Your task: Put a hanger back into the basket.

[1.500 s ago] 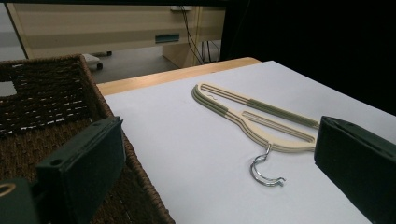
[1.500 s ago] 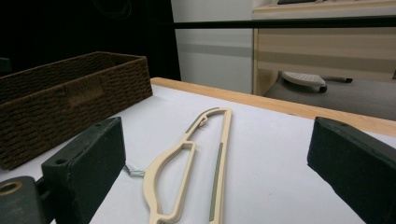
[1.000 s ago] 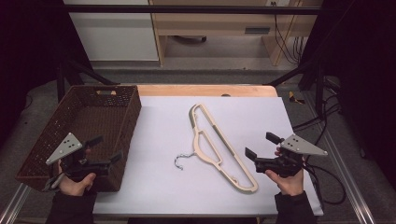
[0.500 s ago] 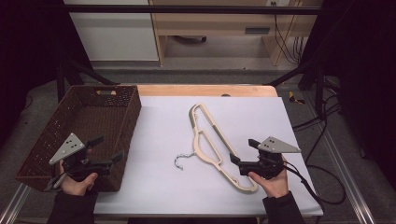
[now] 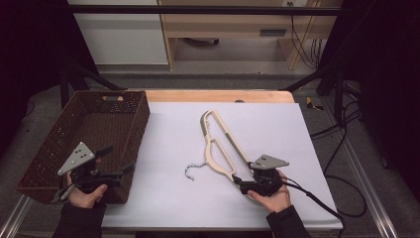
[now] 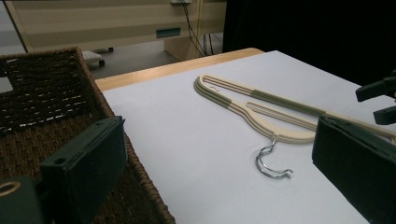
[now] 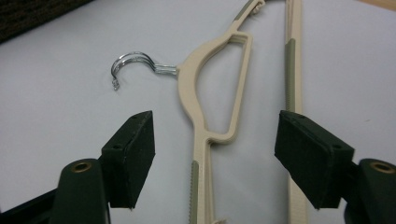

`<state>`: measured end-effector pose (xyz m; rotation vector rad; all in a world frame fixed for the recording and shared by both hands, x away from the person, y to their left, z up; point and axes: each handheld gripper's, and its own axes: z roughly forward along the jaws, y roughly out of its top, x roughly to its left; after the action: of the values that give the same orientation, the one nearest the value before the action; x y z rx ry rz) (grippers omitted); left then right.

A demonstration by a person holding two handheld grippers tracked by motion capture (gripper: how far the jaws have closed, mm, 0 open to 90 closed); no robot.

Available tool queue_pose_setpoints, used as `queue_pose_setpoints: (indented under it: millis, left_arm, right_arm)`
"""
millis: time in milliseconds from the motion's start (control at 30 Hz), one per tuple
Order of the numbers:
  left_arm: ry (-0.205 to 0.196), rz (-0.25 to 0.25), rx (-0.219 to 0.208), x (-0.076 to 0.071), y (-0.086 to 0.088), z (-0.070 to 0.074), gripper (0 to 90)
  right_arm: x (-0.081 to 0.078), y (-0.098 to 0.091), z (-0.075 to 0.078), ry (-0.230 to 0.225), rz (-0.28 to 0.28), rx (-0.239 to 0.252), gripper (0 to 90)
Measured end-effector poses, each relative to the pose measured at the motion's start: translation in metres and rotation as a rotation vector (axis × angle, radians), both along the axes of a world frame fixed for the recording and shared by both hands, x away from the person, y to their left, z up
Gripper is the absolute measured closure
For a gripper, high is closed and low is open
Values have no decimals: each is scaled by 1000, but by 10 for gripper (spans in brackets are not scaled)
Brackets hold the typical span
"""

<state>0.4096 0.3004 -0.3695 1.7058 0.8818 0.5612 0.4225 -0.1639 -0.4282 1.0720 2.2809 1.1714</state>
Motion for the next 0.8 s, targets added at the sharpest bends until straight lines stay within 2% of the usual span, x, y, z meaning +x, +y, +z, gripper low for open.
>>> queue_pose_setpoints:
  millis: [133,233,333,433,467,533,600,633,800]
  left_arm:
    - [-2,-2,6,0,-1,0,30]
    - [-4,-9,8,-1,-4,0,32]
    - [-8,-23,14,-1,-9,2,42]
    - [-6,-33,14,-1,-14,3,56]
    - [-1,-47,23,1,-21,3,60]
    - [11,-55,34,3,-28,2,67]
    - [18,-63,34,4,-32,2,72]
    - [30,-76,42,8,-41,2,80]
    - [52,-126,82,20,-71,0,92]
  right_arm:
    - [1,3,-5,22,0,-10,343]
    - [3,6,-15,52,7,-49,383]
    - [5,6,-21,75,9,-36,393]
    - [5,4,-24,77,21,-19,373]
    - [6,2,-24,60,35,-11,358]
    - [5,2,-23,63,34,13,324]
    - [5,1,-23,47,46,20,303]
    - [3,0,-20,23,43,36,254]
    - [-1,-6,-9,-47,41,95,193]
